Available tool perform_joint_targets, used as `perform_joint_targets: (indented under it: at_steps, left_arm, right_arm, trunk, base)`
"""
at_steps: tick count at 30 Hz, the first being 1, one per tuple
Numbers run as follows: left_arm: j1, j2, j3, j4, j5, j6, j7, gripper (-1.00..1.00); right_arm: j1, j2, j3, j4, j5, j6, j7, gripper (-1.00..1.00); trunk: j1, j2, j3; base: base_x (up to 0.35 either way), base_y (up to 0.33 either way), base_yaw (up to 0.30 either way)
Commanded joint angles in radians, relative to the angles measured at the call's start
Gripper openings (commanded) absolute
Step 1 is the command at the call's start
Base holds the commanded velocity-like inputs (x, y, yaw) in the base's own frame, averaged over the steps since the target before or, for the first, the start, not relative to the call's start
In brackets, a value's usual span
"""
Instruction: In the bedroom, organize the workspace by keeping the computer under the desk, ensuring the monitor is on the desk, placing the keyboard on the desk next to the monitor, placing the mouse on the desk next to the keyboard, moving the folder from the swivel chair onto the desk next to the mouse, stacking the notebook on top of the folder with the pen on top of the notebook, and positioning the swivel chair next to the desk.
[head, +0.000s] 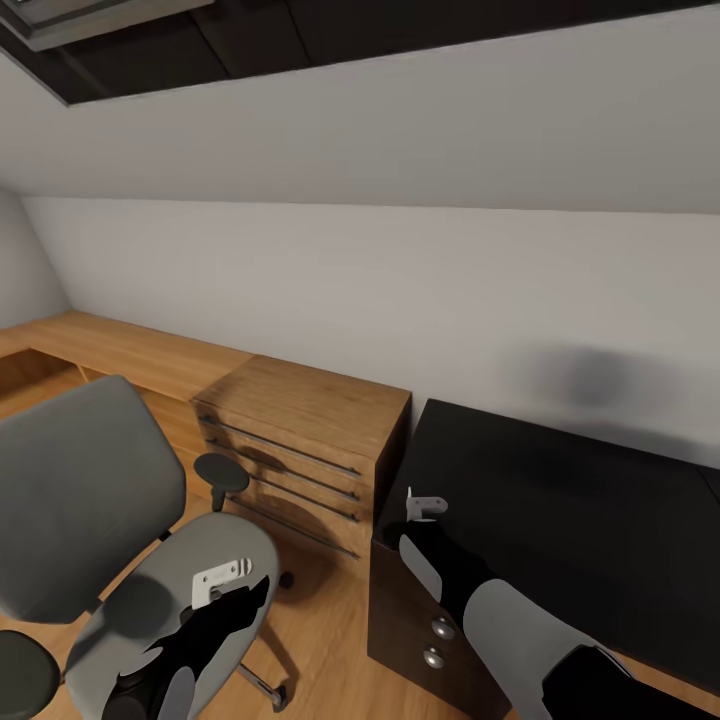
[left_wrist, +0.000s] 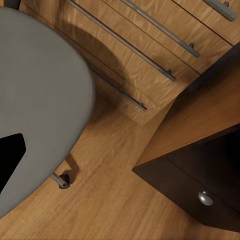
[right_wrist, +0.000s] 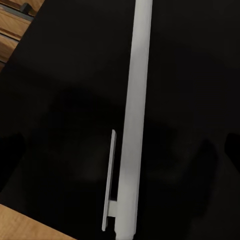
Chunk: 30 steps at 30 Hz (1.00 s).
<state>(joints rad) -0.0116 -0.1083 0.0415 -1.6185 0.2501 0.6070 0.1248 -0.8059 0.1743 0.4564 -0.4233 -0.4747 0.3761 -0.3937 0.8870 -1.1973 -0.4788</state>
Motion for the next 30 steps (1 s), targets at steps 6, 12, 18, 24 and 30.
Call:
perform_joint_targets:
  at_steps: [6, 12, 18, 24, 30]
  left_arm:
    - [-0.001, -0.001, 0.001, -0.001, 0.011, 0.005, 0.007, 1.0]
    - [-0.001, -0.001, 0.001, -0.001, 0.011, 0.005, 0.007, 1.0]
    - [-0.001, -0.001, 0.0, -0.001, 0.011, 0.005, 0.007, 1.0]
    - [-0.001, -0.001, 0.0, -0.001, 0.011, 0.005, 0.007, 1.0]
    - [-0.001, -0.001, 0.0, -0.001, 0.011, 0.005, 0.007, 1.0]
  right_arm:
    - [-0.001, -0.001, 0.009, -0.002, -0.009, 0.004, -0.008, 1.0]
    - [-0.001, -0.001, 0.009, -0.002, -0.009, 0.004, -0.008, 1.0]
    - [-0.001, -0.001, 0.009, -0.001, -0.008, 0.004, -0.008, 1.0]
    - [-0.001, 0.0, 0.009, -0.002, -0.007, 0.004, -0.008, -1.0]
    - [-0.001, 0.0, 0.01, -0.002, -0.008, 0.004, -0.008, -1.0]
  trunk:
    - [0.0, -0.001, -0.001]
    - [0.0, -0.001, -0.001]
    - [0.0, -0.001, -0.001]
    - [0.0, -0.001, -0.001]
    - [0.0, -0.001, -0.001]
  base:
    - [0.0, 0.0, 0.0]
    - [0.0, 0.0, 0.0]
    - [0.0, 0.0, 0.0]
    - [0.0, 0.0, 0.0]
    - [0.0, 0.0, 0.0]
